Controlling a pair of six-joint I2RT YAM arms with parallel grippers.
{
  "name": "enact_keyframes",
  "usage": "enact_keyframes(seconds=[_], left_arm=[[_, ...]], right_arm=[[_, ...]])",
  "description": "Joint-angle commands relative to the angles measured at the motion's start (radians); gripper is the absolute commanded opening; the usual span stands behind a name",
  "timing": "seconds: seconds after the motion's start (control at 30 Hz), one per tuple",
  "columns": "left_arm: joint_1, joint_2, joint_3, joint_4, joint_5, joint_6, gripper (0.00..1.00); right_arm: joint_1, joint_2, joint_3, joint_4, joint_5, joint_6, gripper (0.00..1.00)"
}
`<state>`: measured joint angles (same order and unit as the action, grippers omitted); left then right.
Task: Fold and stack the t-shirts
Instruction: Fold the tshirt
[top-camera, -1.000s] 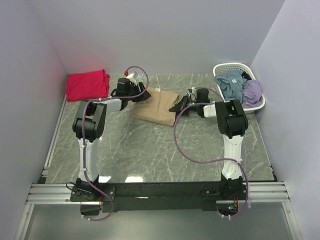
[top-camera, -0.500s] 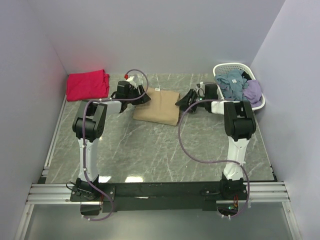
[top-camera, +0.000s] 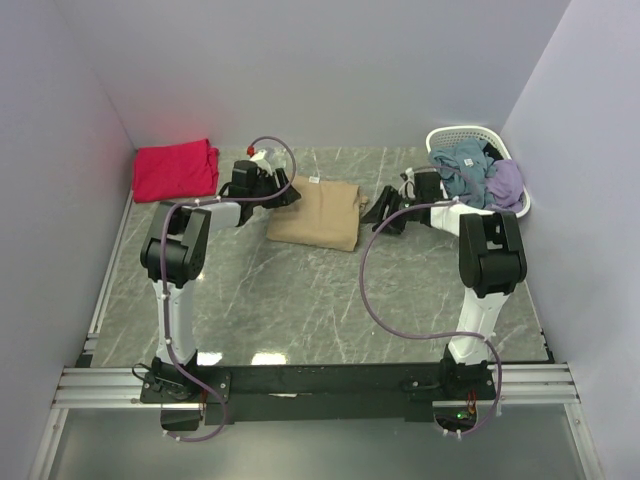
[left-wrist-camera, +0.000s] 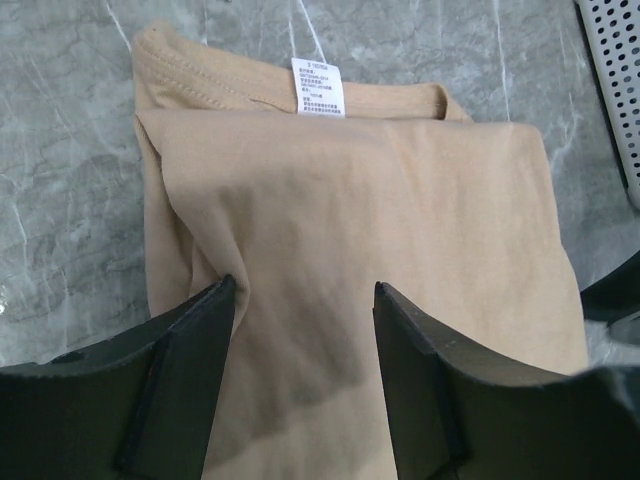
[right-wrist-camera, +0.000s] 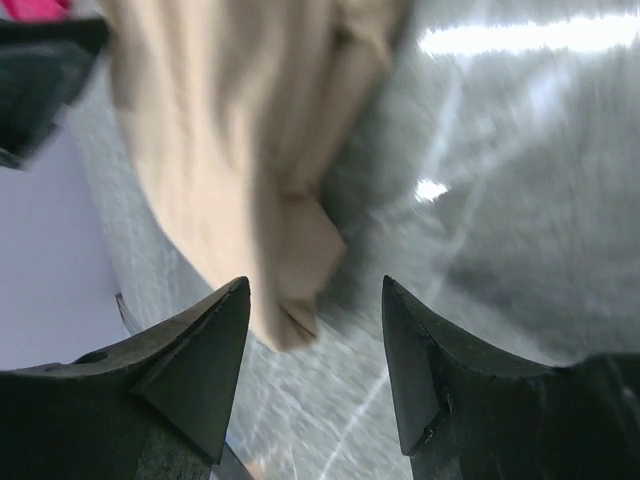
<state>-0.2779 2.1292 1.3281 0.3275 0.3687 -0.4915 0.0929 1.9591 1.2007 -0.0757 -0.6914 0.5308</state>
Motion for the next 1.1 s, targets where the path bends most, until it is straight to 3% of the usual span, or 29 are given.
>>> enact_keyframes(seconds=[0.0,0.33,0.77,1.07], left_arm=[[0.002,-0.051,0.002,0.019,0.009,-0.005,0.63],[0.002,-0.057,-0.007,0.024,0.009,-0.01,0.63],[0.002,-0.057,-0.007,0.016,0.01,-0.01,0.63],[0.002,-0.055,0.002,0.012,0.013,-0.01,0.63]], right_arm=[[0.025,-0.062,-0.067,0.022,-0.008,-0.002,0.62],[0.073,-0.065,-0.115,0.119,-0.031,0.06,0.62],[0.077,-0.166,-0.104,0.057,0.03,0.023,0.63],[0.084,-0.114,-0.084,0.063,0.018,0.032,0.63]])
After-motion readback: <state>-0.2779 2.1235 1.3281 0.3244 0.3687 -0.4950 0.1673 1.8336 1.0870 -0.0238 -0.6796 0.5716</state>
